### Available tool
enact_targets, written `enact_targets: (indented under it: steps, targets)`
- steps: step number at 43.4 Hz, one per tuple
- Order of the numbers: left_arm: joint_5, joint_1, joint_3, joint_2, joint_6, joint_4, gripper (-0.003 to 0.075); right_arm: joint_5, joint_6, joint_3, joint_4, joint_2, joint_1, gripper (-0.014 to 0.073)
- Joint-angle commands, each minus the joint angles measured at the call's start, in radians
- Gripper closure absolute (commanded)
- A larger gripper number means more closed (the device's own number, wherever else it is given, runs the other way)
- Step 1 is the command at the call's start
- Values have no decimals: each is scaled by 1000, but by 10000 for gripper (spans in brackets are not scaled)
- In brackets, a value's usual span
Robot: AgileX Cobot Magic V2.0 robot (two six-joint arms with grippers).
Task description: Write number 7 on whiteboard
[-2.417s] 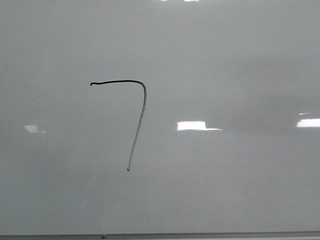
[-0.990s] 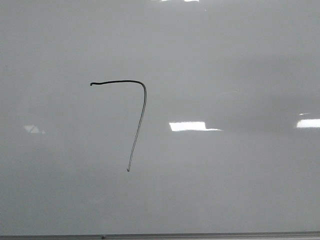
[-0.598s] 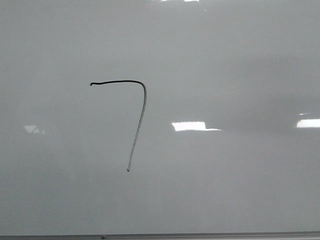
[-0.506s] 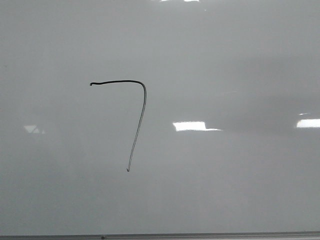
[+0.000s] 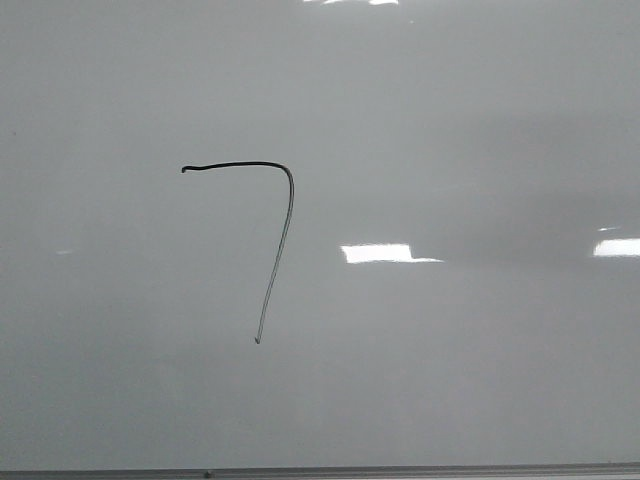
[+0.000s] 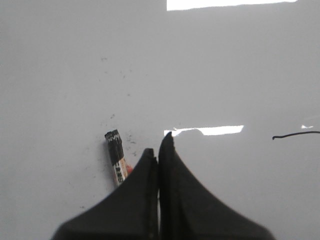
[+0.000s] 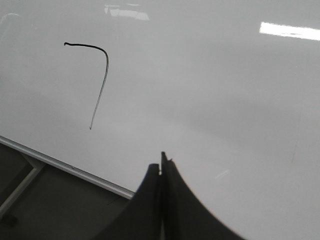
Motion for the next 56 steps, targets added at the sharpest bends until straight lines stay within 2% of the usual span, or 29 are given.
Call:
enact_targets:
  steps: [1,8,11,51,56]
  targets:
    - [-170,-1,49,-14,-16,6,741,-48,-2,-27,35,5,-5,654]
    - [-286,22,169,-16,-16,6,741,-48,-2,-27,35,5,-5,654]
    - [-238,29,164,-16,-16,6,741,-49,-2,-27,35,5,-5,654]
    - [-244,30,166,-14,-16,6,741,-48,-2,-27,35,5,-5,654]
    - [-244,30,166,-14,-14,6,741,-108,-18,-18,-2,-1,-5,654]
